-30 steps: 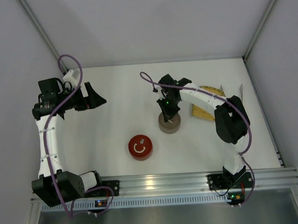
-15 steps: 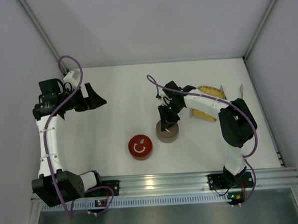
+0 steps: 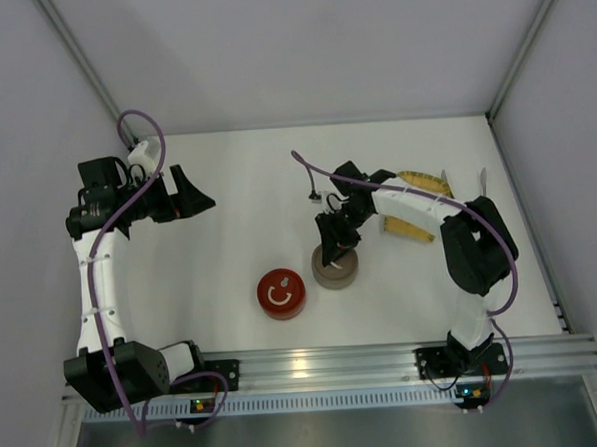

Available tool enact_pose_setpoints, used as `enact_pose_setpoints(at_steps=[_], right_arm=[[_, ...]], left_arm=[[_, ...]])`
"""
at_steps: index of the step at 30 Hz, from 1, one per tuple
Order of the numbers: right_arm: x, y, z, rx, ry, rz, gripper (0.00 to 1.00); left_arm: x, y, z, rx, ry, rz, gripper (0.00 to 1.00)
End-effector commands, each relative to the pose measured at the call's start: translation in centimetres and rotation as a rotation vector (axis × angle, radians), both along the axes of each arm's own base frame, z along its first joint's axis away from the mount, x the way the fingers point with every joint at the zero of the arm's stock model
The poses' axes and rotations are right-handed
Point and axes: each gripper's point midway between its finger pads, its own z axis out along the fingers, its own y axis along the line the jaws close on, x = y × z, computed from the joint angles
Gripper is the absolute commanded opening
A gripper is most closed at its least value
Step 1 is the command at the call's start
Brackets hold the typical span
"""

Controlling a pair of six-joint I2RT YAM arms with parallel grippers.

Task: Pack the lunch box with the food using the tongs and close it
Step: Close the box lid on the packing box.

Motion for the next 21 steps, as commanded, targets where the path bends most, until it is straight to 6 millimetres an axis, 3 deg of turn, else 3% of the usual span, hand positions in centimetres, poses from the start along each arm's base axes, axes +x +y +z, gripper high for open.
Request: enact_pose_setpoints(at_steps=[1, 5, 16, 21], right_arm=[[-0.5, 0.6, 2.6, 0.156, 0.008, 0.096, 0.25], [-0.2, 0.4, 2.6, 0.192, 0.037, 0.105, 0.36], [2.6, -1.9, 2.0, 0.116, -0.024, 0.046, 0.24], [3.5, -2.8, 3.2, 0.097, -0.152, 0.069, 0.24]], left_arm=[[-0.1, -0.4, 1.4, -0.018, -0.058, -0.027, 0.98], [-0.1, -0.5, 1.2, -0.020, -0.058, -0.036, 0.98], [0.0, -0.6, 1.1, -0.029, -0.055, -0.047, 0.98], [-0.1, -0.6, 1.0, -0.026, -0.053, -0.048, 0.98]])
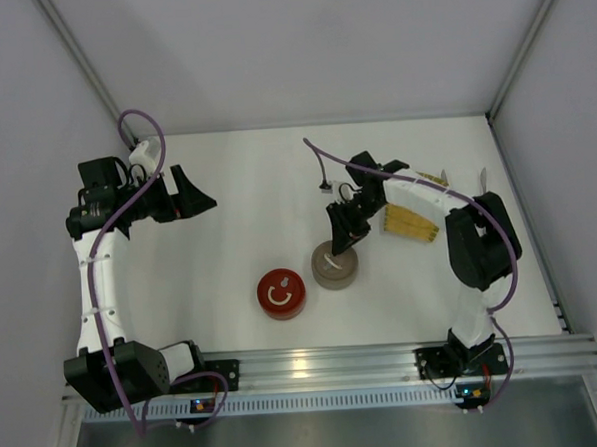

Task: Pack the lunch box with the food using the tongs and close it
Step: Close the box lid on the packing box, then adjust the box lid on the packing box.

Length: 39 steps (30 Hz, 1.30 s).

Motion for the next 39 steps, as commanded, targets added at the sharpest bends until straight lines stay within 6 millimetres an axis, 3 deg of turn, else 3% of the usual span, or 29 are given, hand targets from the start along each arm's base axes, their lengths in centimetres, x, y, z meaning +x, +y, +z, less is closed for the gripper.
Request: enact_pose_setpoints(at_steps=[1, 6, 9, 10, 12, 16, 22, 33, 39], right_arm=[[1.5, -0.8, 3.3, 0.013, -0.167, 0.014, 0.24], [2.3, -1.4, 5.8, 0.029, -0.302, 0.042, 0.22], [2.4, -1.8, 7.4, 0.001, -0.362, 0.046, 0.10], [2.0, -1.6, 7.3, -0.031, -0.368, 0.061, 0.00], [0.8, -1.2, 7.4, -0.074, -0.364, 0.097, 0.00], [-2.2, 0.8, 5.9, -0.179, -0.437, 0.227, 0.00], [-4.4, 2.1, 2.8, -0.234, -0.371, 0.278, 0.00], [-4.1, 3.5, 1.1, -0.266, -0.347, 0.302, 0.01], [-3.9, 3.3, 0.8, -0.289, -0.344, 0.295, 0.17]], left_arm=[[0.1, 0.0, 0.6, 0.000, -0.047, -0.018, 0.98], [0.1, 0.0, 0.7, 0.005, -0.051, -0.019, 0.98], [0.0, 0.0, 0.7, 0.005, -0.052, -0.017, 0.98], [0.0, -0.1, 0.8, 0.002, -0.051, -0.016, 0.98], [0.2, 0.0, 0.6, -0.001, -0.041, -0.005, 0.98], [0.5, 0.2, 0.3, -0.004, -0.028, 0.004, 0.98], [0.5, 0.3, 0.3, 0.004, -0.027, 0.010, 0.98], [0.5, 0.2, 0.2, -0.007, -0.020, 0.003, 0.98], [0.5, 0.2, 0.0, -0.005, -0.017, 0.003, 0.98]])
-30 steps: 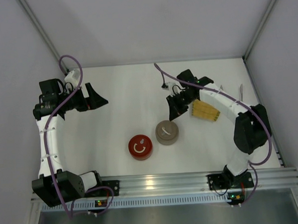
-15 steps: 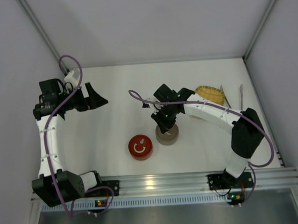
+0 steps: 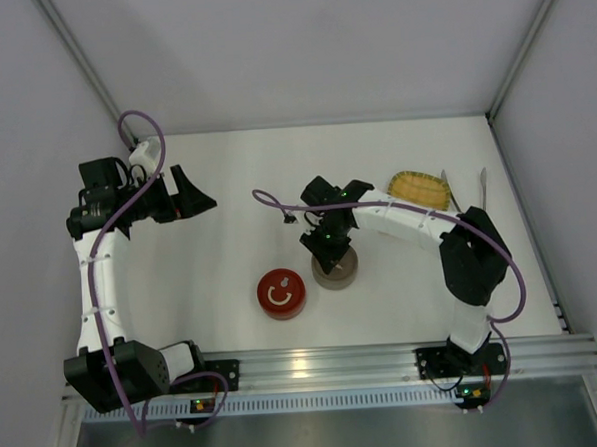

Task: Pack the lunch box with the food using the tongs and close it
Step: Adjust the box lid on the packing box, then reset both arms

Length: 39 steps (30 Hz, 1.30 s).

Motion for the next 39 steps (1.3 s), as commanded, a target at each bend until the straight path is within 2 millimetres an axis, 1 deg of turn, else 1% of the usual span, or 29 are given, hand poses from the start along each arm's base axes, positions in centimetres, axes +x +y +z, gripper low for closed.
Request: enact_pose_setpoints(at_steps=[1, 3, 11, 13, 15, 16, 18, 21, 26, 29, 30, 32, 33, 34, 35, 36, 37, 38, 39], right_arm=[[0.3, 0.8, 1.5, 0.008, -0.040, 0.005, 0.21], [0.4, 0.7, 1.5, 0.003, -0.047, 0.001, 0.28], [0.5, 0.0, 1.7, -0.007, -0.066, -0.008, 0.38], [0.8, -0.2, 1.9, -0.004, -0.069, -0.016, 0.47], [1.1, -0.4, 2.0, 0.000, -0.072, -0.018, 0.59], [1.3, -0.6, 2.3, 0.005, -0.078, -0.026, 0.67], [1.6, -0.7, 2.5, 0.010, -0.082, -0.031, 0.71], [2.0, -0.8, 3.3, 0.039, -0.092, -0.030, 0.72], [3.0, -0.6, 5.7, 0.133, -0.134, -0.018, 0.74], [4.3, -1.1, 6.7, 0.163, -0.157, -0.043, 0.75], [5.0, -1.7, 6.7, 0.168, -0.156, -0.066, 0.75], [5.4, -1.9, 7.2, 0.208, -0.139, -0.077, 0.75], [6.3, -2.8, 7.5, 0.229, -0.134, -0.110, 0.75], [6.2, -2.9, 8.3, 0.281, -0.122, -0.114, 0.76], [6.7, -3.2, 8.5, 0.309, -0.130, -0.134, 0.77], [7.6, -4.4, 9.6, 0.345, -0.159, -0.174, 0.82], [8.0, -5.0, 10.2, 0.362, -0.181, -0.196, 0.88], [8.2, -5.9, 9.9, 0.363, -0.188, -0.220, 0.95], [9.2, -7.4, 11.3, 0.382, -0.252, -0.262, 0.99]], left_arm=[[0.4, 0.1, 0.1, -0.002, -0.025, -0.006, 0.98], [0.4, 0.1, 0.1, -0.002, -0.028, -0.006, 0.98], [0.5, 0.1, 0.1, -0.006, -0.029, -0.010, 0.98], [0.5, 0.1, 0.1, -0.004, -0.027, -0.010, 0.98], [0.4, 0.1, 0.1, -0.002, -0.029, -0.009, 0.98], [0.5, 0.2, 0.1, 0.003, -0.032, -0.008, 0.98], [0.4, 0.3, -0.2, 0.008, -0.027, -0.003, 0.98], [0.4, 0.4, -0.5, 0.023, -0.027, -0.002, 0.98], [0.2, 0.6, -1.0, 0.056, -0.035, -0.021, 0.98], [0.3, 0.9, -1.6, 0.089, -0.041, -0.035, 0.98], [0.0, 0.9, -1.9, 0.093, -0.029, -0.046, 0.98], [-0.2, 1.2, -2.8, 0.132, -0.030, -0.078, 0.98], [-0.6, 1.2, -3.4, 0.142, -0.007, -0.091, 0.98], [-0.6, 1.7, -4.1, 0.184, -0.003, -0.096, 0.98], [-0.6, 2.0, -4.8, 0.201, 0.018, -0.095, 0.98], [-0.9, 2.3, -5.5, 0.222, 0.039, -0.099, 0.98], [-1.0, 2.6, -6.0, 0.239, 0.052, -0.094, 0.98], [-1.0, 3.1, -6.5, 0.268, 0.063, -0.083, 0.98], [-1.1, 3.3, -6.8, 0.284, 0.065, -0.081, 0.98]])
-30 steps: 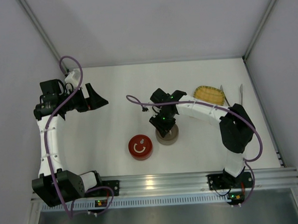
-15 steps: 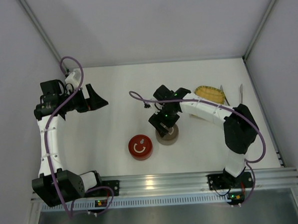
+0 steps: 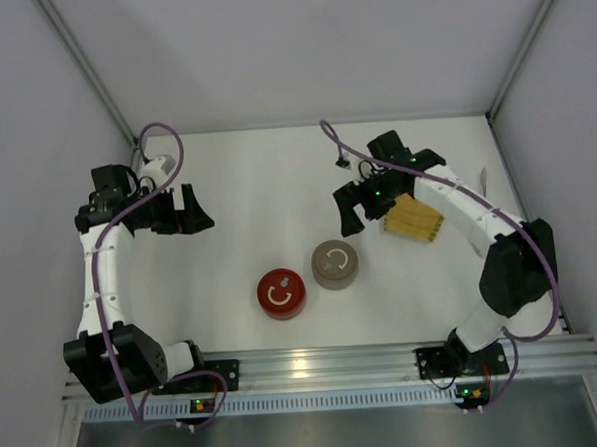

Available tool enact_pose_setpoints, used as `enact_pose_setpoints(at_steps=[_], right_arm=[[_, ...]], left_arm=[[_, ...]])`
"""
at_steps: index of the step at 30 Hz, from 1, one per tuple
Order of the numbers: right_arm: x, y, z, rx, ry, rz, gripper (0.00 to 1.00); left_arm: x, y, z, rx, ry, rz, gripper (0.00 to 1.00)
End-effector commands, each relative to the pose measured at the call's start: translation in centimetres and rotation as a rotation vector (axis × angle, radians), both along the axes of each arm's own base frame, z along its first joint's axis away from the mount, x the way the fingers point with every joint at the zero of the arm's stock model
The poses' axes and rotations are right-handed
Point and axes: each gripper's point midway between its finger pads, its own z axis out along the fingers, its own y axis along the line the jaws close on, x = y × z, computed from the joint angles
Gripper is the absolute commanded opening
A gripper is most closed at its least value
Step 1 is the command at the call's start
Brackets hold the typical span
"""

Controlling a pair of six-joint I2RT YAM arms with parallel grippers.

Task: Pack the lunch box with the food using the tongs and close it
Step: Reset both arms

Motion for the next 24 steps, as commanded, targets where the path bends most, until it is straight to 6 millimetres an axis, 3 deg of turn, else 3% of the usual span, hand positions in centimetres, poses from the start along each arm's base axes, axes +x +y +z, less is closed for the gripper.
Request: enact_pose_setpoints(at_steps=[1, 7, 8, 10, 11, 12, 14, 15, 22, 24], right_arm=[[2.1, -2.0, 5.4, 0.136, -0.188, -0.065, 1.00], [3.1, -10.0, 6.0, 0.085, -0.302, -0.279, 0.99], [2.7, -11.2, 4.9, 0.072, -0.287, -0.310, 0.99], [2.7, -14.5, 5.3, 0.049, -0.336, -0.387, 0.99], [2.3, -15.7, 4.3, 0.030, -0.327, -0.412, 0.99], [2.2, -18.1, 4.6, 0.009, -0.359, -0.475, 0.99], [1.4, -19.9, 3.5, -0.035, -0.382, -0.491, 0.99], [1.0, -21.0, 3.9, -0.053, -0.420, -0.518, 0.99], [-1.3, -21.9, 2.2, -0.094, -0.461, -0.548, 0.99], [-1.6, -21.8, 2.1, -0.092, -0.470, -0.549, 0.99]], left_arm=[[-0.6, 1.6, -2.1, 0.116, 0.014, -0.013, 0.98], [0.0, 4.0, -4.0, 0.238, 0.021, 0.055, 0.98], [0.1, 4.2, -4.3, 0.247, 0.018, 0.061, 0.98], [0.1, 4.4, -4.4, 0.257, 0.004, 0.074, 0.98], [-0.1, 4.3, -5.0, 0.256, 0.005, 0.073, 0.98], [-0.2, 4.3, -5.4, 0.260, 0.002, 0.066, 0.98], [-0.5, 4.5, -5.8, 0.281, -0.006, 0.072, 0.98], [-0.7, 4.7, -6.7, 0.291, -0.002, 0.078, 0.98], [-1.7, 5.3, -8.9, 0.332, 0.009, 0.102, 0.98], [-1.9, 5.1, -8.2, 0.337, -0.029, 0.094, 0.98]])
